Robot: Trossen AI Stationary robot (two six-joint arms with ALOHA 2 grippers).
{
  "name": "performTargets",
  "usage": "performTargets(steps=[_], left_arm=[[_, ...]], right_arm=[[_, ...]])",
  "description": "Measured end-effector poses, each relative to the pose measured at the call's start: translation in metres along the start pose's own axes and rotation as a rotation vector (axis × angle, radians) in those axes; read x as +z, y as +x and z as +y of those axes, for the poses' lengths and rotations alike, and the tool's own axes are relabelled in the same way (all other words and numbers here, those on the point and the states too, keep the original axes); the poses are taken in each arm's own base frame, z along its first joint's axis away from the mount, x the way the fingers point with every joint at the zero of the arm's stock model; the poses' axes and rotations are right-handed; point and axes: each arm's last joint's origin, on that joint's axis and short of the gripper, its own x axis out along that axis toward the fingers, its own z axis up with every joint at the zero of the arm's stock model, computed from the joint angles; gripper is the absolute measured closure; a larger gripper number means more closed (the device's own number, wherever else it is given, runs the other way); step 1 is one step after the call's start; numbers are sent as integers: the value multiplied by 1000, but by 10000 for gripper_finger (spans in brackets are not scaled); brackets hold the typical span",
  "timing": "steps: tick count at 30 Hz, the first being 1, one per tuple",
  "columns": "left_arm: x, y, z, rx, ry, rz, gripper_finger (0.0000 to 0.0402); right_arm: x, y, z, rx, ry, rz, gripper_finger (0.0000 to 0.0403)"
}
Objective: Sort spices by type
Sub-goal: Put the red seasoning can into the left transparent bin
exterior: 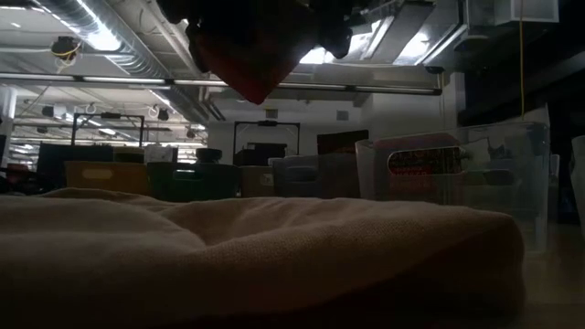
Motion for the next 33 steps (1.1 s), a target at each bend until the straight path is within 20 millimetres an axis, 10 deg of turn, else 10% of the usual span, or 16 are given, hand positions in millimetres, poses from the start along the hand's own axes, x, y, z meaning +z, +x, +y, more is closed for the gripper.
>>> performTargets(steps=[33], left_arm=[[3, 1, 1, -37, -15, -21, 227]], right_arm=[[-12, 18, 16, 92, -119, 69, 175]])
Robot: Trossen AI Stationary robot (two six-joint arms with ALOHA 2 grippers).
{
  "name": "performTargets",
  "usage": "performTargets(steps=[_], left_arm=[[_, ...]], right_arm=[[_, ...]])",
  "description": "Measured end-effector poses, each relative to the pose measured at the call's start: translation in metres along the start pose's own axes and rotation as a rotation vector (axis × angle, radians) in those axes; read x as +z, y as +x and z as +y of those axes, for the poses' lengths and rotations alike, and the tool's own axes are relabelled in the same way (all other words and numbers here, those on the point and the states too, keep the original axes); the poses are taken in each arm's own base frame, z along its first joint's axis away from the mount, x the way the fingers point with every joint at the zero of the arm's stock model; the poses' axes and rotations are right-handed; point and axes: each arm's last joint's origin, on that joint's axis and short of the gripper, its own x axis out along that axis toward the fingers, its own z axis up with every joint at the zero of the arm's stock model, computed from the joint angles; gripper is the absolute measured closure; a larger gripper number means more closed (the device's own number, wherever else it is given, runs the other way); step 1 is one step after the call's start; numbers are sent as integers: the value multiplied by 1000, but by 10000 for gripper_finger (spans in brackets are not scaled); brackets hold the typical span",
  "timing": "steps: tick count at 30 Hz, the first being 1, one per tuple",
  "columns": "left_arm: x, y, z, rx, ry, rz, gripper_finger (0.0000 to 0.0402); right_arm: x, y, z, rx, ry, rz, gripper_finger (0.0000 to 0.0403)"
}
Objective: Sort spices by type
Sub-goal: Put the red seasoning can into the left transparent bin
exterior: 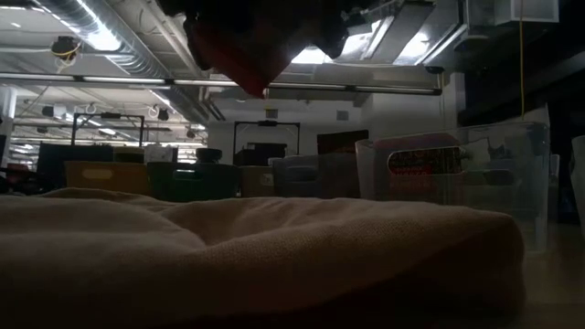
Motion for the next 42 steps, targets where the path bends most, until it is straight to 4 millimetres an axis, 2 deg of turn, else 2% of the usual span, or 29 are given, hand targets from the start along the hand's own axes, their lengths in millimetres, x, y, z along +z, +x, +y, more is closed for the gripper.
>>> performTargets(steps=[18, 26, 34, 42], left_arm=[[0, -1, -3, -40, -11, 13, 230], [-7, -2, -10, -49, 2, 54, 230], [-12, -3, -15, -62, -15, 86, 231], [-14, -3, -16, -77, -73, 116, 231]], right_arm=[[1, -2, -2, 13, 94, 0, 175], [-2, 8, -5, 9, 118, 7, 175], [-2, 8, -5, -6, 113, 3, 175], [-7, 8, -4, 94, 132, 86, 175]])
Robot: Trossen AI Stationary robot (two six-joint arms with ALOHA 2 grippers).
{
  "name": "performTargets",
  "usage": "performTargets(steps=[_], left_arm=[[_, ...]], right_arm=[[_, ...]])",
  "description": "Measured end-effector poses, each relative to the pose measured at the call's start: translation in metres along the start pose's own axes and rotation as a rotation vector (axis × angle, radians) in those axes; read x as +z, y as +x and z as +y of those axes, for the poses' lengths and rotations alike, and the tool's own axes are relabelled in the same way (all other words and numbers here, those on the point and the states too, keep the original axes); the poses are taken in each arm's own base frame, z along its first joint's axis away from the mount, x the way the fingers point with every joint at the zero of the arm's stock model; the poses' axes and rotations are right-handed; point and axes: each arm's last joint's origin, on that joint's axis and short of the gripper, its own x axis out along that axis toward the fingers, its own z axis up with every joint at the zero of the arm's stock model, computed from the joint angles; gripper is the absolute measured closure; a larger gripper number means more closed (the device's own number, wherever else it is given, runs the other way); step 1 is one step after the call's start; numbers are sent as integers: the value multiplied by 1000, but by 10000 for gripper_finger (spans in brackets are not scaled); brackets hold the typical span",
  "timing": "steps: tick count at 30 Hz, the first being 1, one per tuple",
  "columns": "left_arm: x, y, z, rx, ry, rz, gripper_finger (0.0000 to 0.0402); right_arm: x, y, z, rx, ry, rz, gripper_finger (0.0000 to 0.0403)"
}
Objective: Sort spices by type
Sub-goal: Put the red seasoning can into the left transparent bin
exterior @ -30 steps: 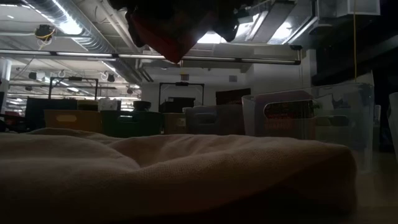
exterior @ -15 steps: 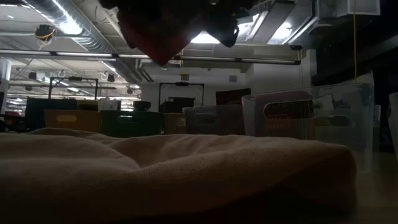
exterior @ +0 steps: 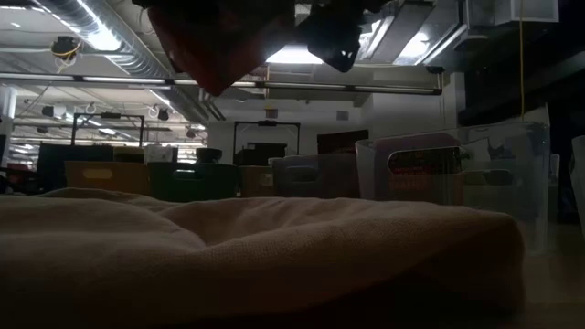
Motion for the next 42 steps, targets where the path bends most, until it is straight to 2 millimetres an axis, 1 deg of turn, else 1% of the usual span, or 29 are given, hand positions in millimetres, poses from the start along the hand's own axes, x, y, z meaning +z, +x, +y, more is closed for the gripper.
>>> performTargets(steps=[5, 7, 12, 16, 19, 22, 26, 29, 35, 42], left_arm=[[-2, 0, 1, 4, -15, 25, 231], [-3, 0, 1, 7, -15, 31, 230], [-1, 0, 2, 38, -14, -2, 225], [0, 0, 3, 58, -14, -19, 226], [1, 0, 2, 62, -12, -33, 226], [3, 1, 2, 48, -14, -47, 225], [4, 1, 2, 40, -16, -61, 225], [5, 1, 2, 43, -22, -72, 225], [7, 1, 2, 45, -31, -92, 224], [9, 0, 2, 41, -32, -103, 224]], right_arm=[[-1, 0, 1, 4, -3, 12, 175], [-1, 1, 1, -16, -54, -2, 175], [-2, 6, 13, -113, -237, -49, 175], [-7, 11, 25, -134, -294, -43, 175], [-11, 15, 35, -117, -314, -34, 175], [-14, 18, 40, -119, -325, -29, 175], [-17, 22, 43, -151, -331, -19, 175], [-20, 22, 42, -158, -324, 6, 175], [-23, 23, 41, -154, -251, 35, 175], [-24, 23, 41, -133, -242, 54, 175]])
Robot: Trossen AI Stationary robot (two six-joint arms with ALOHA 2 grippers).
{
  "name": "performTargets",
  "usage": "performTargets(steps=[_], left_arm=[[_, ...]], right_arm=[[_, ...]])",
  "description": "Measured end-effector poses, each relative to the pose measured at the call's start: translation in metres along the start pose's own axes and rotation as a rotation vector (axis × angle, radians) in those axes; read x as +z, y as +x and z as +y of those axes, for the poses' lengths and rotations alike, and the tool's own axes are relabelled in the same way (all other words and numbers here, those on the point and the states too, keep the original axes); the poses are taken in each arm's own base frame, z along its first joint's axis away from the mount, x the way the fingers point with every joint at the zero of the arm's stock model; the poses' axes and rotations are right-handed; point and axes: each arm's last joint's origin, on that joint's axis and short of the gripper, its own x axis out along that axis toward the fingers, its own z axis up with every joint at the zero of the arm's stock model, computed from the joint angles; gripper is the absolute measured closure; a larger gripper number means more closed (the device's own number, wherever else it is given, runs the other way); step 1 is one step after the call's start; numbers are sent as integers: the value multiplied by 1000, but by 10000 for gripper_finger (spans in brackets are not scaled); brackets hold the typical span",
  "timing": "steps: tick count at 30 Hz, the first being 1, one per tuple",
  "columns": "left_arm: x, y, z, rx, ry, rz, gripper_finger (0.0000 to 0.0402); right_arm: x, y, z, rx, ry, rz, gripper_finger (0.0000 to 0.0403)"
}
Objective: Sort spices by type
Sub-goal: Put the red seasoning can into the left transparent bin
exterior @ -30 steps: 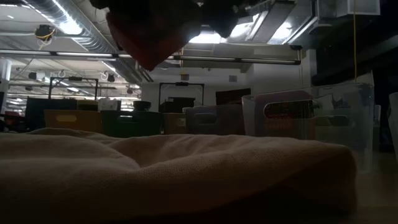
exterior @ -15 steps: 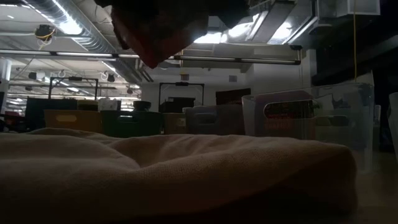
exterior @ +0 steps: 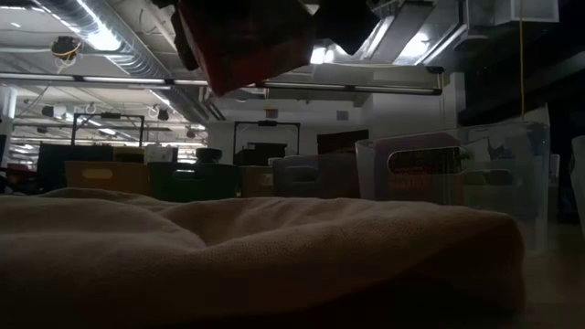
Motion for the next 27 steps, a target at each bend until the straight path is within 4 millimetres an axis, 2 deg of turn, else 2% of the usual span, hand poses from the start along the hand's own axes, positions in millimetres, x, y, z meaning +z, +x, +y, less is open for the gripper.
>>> performTargets(steps=[8, 12, 20, 24, 27], left_arm=[[5, 0, -3, -27, -5, -49, 224], [8, -2, -3, -21, -10, -75, 224], [22, -3, 2, -66, -149, -168, 224], [30, 4, 7, -111, -196, -209, 224], [34, 15, 12, -131, -205, -226, 224]], right_arm=[[-2, 0, 2, 81, 6, 34, 175], [-9, -4, 3, 90, 35, 115, 175], [-1, -53, 12, -161, 45, 219, 175], [1, -80, 23, -297, -3, 236, 175], [-4, -92, 29, -387, -45, 273, 175]])
